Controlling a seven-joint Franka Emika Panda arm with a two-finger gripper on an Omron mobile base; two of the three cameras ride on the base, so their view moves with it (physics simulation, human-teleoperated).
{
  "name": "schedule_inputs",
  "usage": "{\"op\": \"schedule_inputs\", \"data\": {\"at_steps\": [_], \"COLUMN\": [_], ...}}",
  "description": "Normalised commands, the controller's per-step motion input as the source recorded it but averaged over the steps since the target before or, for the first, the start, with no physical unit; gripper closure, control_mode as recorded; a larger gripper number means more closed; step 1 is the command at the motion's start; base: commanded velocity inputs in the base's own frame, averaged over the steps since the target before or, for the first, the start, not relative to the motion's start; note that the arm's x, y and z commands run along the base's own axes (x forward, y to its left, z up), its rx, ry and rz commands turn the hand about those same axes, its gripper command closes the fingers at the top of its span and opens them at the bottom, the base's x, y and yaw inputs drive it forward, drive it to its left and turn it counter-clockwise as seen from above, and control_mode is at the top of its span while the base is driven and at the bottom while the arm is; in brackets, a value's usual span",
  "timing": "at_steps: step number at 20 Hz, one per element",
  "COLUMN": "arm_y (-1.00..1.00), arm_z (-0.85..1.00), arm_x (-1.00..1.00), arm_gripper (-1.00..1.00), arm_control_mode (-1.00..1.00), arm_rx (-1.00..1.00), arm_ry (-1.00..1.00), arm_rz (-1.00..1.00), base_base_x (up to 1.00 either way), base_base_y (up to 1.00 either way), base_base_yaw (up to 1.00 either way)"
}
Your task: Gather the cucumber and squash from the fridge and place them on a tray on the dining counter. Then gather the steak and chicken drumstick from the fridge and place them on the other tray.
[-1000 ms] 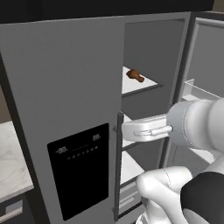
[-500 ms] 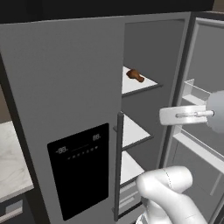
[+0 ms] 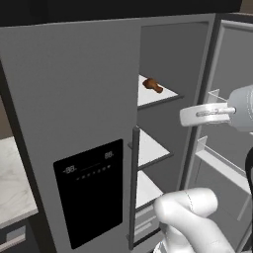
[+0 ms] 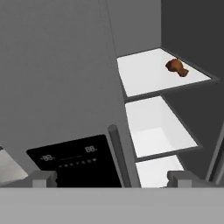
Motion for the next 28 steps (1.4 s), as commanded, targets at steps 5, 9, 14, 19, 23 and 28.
{"op": "schedule_inputs", "data": {"at_steps": [5, 9, 14, 19, 23, 28], "arm_y": [-0.2, -0.34, -0.29, -0.13, -0.06, -0.11], "arm_z": [0.0, 0.0, 0.0, -0.02, -0.05, -0.08], "arm_x": [0.43, 0.39, 0.43, 0.46, 0.5, 0.35], "arm_gripper": [-1.0, -1.0, -1.0, -1.0, -1.0, -1.0], "arm_control_mode": [-1.0, -1.0, -1.0, -1.0, -1.0, -1.0], "arm_rx": [0.0, 0.0, 0.0, -0.02, -0.01, -0.01], "arm_ry": [0.0, 0.0, 0.0, -0.01, -0.02, -0.04], "arm_rz": [0.0, 0.0, 0.0, 0.0, 0.0, 0.0], "base_base_x": [0.0, 0.0, 0.0, 0.0, 0.0, 0.0], "base_base_y": [0.0, 0.0, 0.0, 0.0, 0.0, 0.0], "base_base_yaw": [0.0, 0.0, 0.0, 0.0, 0.0, 0.0]}}
